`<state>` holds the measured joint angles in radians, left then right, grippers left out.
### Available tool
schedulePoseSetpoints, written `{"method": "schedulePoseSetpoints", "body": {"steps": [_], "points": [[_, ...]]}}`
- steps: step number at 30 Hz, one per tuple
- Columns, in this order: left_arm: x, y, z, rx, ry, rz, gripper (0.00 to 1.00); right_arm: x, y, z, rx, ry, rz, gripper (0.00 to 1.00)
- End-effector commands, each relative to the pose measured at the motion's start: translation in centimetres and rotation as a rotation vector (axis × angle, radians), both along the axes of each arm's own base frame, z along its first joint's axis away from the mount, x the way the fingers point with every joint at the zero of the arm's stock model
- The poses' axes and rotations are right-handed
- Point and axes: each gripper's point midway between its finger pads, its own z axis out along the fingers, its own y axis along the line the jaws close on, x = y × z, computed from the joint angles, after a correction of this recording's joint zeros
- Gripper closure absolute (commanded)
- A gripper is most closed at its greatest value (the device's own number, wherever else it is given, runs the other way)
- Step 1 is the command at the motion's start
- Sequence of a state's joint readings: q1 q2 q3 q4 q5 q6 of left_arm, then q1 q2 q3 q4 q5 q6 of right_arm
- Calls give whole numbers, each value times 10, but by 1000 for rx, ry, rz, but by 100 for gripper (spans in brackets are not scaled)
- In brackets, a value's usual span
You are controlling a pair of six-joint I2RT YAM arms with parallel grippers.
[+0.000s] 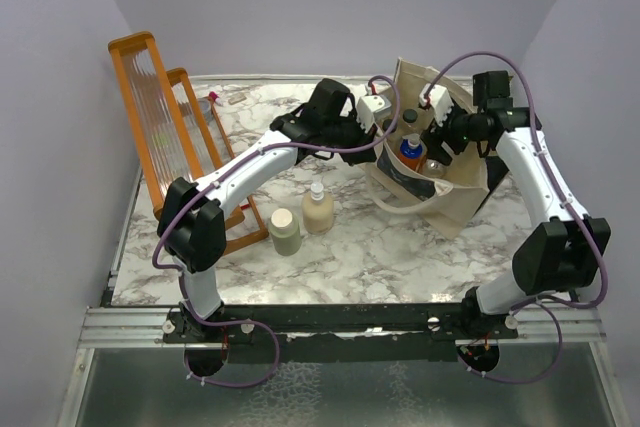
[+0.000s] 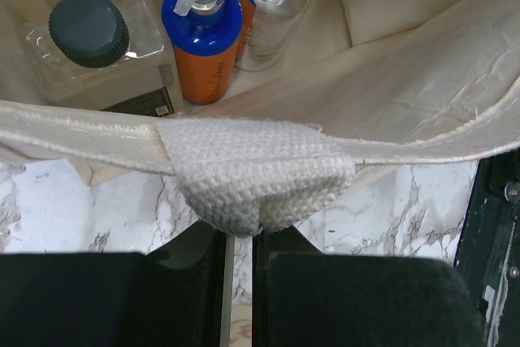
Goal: Place the personal care products into the canvas bag
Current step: Place the care product in the canvas bag, then pick up the care product from the center of the board.
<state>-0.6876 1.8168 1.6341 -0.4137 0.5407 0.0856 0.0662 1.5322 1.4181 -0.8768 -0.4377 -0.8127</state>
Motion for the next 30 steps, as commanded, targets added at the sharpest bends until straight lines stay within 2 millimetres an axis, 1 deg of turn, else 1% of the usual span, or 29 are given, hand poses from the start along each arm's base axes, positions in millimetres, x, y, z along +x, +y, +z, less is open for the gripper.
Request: {"method": "schedulePoseSetpoints", "body": {"steps": [1, 5, 6, 9, 12, 14, 17, 18, 20, 23, 25, 27, 30], "points": [[-4, 0, 34, -39, -66, -6, 100, -6, 15, 48, 85, -73, 24, 27], [-6, 1, 40, -45, -72, -13, 100, -10, 28, 80, 179, -105, 36, 27], [-7, 1, 42, -46, -78, -16, 100, -12, 33, 92, 211, -123, 39, 26], [-10, 2, 49, -56, -83, -24, 96, -16, 44, 124, 294, -174, 55, 26], [-12, 2, 56, -65, -85, -31, 88, -22, 54, 151, 374, -222, 75, 26], [-13, 3, 61, -67, -89, -33, 81, -26, 59, 166, 416, -256, 92, 25], [-17, 7, 71, -66, -111, -44, 62, -32, 65, 187, 458, -311, 119, 25], [-25, 18, 87, -56, -180, -73, 45, -41, 74, 202, 505, -332, 175, 25], [-22, 28, 98, -35, -235, -50, 38, -49, 82, 210, 531, -338, 222, 24], [-8, 48, 117, -6, -302, 26, 31, -62, 95, 215, 577, -314, 310, 24], [8, 66, 135, -1, -349, 109, 28, -75, 108, 215, 605, -288, 394, 24], [27, 88, 158, -19, -383, 218, 26, -86, 124, 212, 611, -267, 470, 24], [58, 129, 194, -76, -408, 407, 24, -102, 159, 198, 555, -250, 573, 24]]}}
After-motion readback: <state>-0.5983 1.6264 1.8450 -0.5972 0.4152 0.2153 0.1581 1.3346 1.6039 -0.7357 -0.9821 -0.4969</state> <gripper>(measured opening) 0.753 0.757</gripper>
